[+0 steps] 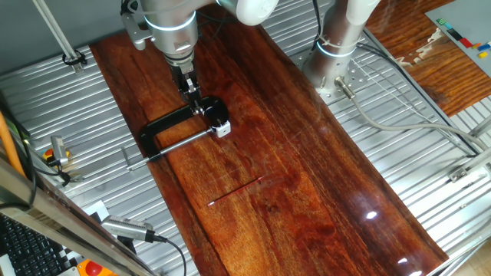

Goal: Insert the pencil into the pencil sharpener

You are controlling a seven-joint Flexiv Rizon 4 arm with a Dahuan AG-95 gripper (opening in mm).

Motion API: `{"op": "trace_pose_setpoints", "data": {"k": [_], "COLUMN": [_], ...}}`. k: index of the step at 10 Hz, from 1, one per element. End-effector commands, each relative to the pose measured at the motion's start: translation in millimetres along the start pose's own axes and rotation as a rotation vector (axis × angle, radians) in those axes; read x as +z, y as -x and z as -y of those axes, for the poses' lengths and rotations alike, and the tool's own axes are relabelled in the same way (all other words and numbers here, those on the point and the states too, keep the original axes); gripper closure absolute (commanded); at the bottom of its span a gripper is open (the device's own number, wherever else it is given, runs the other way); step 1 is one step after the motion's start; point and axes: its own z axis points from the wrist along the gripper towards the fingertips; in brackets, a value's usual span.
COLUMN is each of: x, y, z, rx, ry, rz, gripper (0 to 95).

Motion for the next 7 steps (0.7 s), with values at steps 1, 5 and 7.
{"op": "trace_pose_setpoints", "data": {"k": [1,5,7], "x": [0.0,0.1,0.1], "y": [-0.2,-0.3,-0.3], "z": [0.0,0.0,0.0], "rx": [-0.041,-0.044,-0.043], "ry": [0.023,0.015,0.015], "rz": [-0.011,-0.014,-0.013], "gripper": [95.0,95.0,95.0]}}
